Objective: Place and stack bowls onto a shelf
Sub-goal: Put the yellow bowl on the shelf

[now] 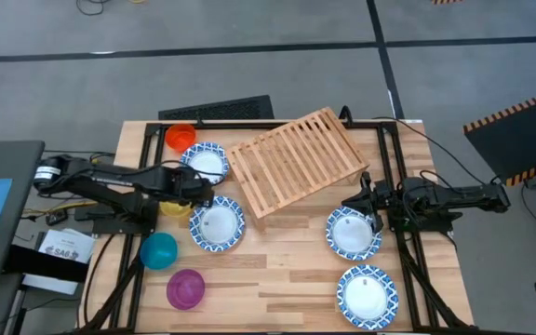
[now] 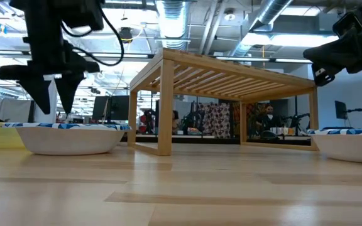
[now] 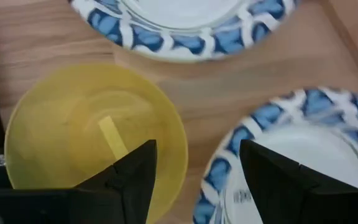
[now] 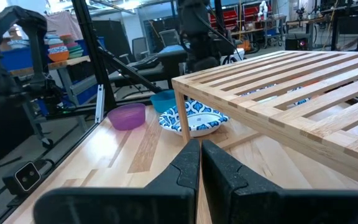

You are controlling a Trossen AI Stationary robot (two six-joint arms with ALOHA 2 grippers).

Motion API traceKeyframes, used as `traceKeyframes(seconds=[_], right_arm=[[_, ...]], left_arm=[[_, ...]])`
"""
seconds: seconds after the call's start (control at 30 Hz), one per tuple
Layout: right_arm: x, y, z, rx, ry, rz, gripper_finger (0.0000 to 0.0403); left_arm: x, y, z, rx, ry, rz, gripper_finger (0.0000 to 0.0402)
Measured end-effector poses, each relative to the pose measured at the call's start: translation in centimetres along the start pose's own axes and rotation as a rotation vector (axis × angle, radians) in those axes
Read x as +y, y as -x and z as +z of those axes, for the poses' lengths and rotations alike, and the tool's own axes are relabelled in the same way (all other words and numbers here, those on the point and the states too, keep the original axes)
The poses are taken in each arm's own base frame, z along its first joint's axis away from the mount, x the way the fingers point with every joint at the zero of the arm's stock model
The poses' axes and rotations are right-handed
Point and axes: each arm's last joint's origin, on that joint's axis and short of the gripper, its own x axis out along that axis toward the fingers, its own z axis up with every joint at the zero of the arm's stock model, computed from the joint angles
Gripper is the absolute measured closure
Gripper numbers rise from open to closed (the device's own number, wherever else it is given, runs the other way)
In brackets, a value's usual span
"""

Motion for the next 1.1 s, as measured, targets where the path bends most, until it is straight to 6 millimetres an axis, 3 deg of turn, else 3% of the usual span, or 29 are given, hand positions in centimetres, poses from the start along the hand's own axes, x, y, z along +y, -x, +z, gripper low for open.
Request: traceKeyframes(seconds=[0.37, 0.6, 0.73, 0.97, 1.1], right_arm=[[0.0, 0.0, 0.0, -0.001, 0.000, 0.000, 0.0359], [0.0, 0.0, 0.0, -0.002, 0.000, 0.000, 0.0359], [0.0, 0.0, 0.0, -0.002, 0.000, 0.000, 0.0359], [0.0, 0.0, 0.0, -0.002, 0.000, 0.000, 0.0359], [0.0, 0.0, 0.0, -0.002, 0.000, 0.000, 0.0359]], left_arm=[[-0.9, -3.0, -0.3, 0.011, 0.079, 0.149, 0.0187], [-1.1, -3.8, -0.3, 0.004, 0.119, 0.173, 0.0197], [-1.4, -4.3, 0.2, -0.005, 0.151, 0.164, 0.0247], [-1.2, -4.1, 0.7, -0.012, 0.158, 0.158, 0.0379], [-1.2, -3.9, 0.7, 0.000, 0.112, 0.147, 0.0395]])
